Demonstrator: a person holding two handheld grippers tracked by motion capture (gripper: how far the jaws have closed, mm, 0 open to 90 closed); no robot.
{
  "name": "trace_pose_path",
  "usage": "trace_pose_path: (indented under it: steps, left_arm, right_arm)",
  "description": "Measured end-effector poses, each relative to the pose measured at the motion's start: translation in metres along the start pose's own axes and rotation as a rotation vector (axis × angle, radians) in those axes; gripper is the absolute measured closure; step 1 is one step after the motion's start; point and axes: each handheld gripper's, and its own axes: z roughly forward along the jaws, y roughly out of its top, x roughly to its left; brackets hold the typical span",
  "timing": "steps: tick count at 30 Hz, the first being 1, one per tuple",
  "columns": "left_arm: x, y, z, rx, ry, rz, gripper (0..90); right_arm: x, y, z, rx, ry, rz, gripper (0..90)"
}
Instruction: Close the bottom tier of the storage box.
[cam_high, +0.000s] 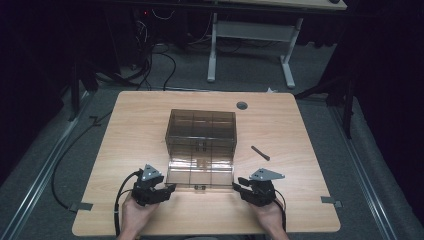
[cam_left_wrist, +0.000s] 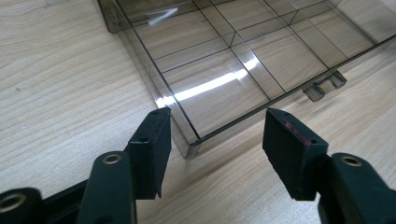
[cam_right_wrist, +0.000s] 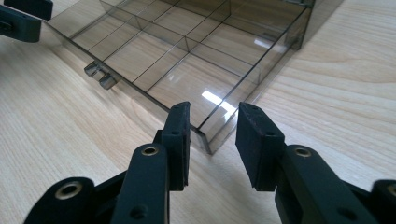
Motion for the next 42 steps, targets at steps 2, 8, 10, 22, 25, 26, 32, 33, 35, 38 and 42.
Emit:
trace_pose_path:
  steps: [2, 8, 10, 22, 25, 26, 32, 33, 35, 38, 42]
  left_arm:
    - [0.003, 0.003, -0.002, -0.023, -0.006, -0.015, 41.8]
    - [0.013, 0.015, -0.011, -0.09, -0.02, -0.073, 41.7]
    - [0.017, 0.019, -0.011, -0.099, -0.013, -0.077, 41.6]
    - [0.046, 0.026, -0.002, -0.137, 0.055, -0.094, 42.0]
    - [0.053, 0.027, 0.002, -0.147, 0.084, -0.098, 42.0]
    - [0.054, 0.027, 0.003, -0.15, 0.091, -0.098, 41.9]
    - [0.061, 0.025, 0.01, -0.161, 0.138, -0.064, 41.8]
    - [0.063, 0.025, 0.011, -0.159, 0.148, -0.058, 41.8]
    - [0.065, 0.024, 0.014, -0.162, 0.165, -0.047, 41.7]
    - [0.067, 0.023, 0.017, -0.153, 0.187, -0.038, 41.7]
    - [0.071, 0.021, 0.02, -0.147, 0.201, -0.039, 41.3]
  right_arm:
    - [-0.002, 0.0, -0.001, -0.005, -0.005, 0.0, 65.6]
    - [-0.009, 0.001, -0.007, -0.03, -0.012, 0.01, 65.6]
    - [-0.011, 0.001, -0.009, -0.037, -0.021, 0.01, 65.6]
    - [-0.025, 0.0, -0.017, -0.042, -0.083, 0.038, 64.9]
    - [-0.028, 0.002, -0.017, -0.045, -0.091, 0.044, 63.5]
    - [-0.029, 0.002, -0.017, -0.044, -0.091, 0.053, 63.5]
    - [-0.031, 0.006, -0.015, -0.029, -0.089, 0.038, 65.6]
    - [-0.031, 0.006, -0.015, -0.029, -0.09, 0.04, 65.7]
    - [-0.033, 0.006, -0.016, -0.027, -0.093, 0.042, 65.8]
    - [-0.037, 0.006, -0.018, -0.029, -0.113, 0.045, 67.1]
    - [-0.044, 0.007, -0.022, -0.04, -0.138, 0.045, 67.0]
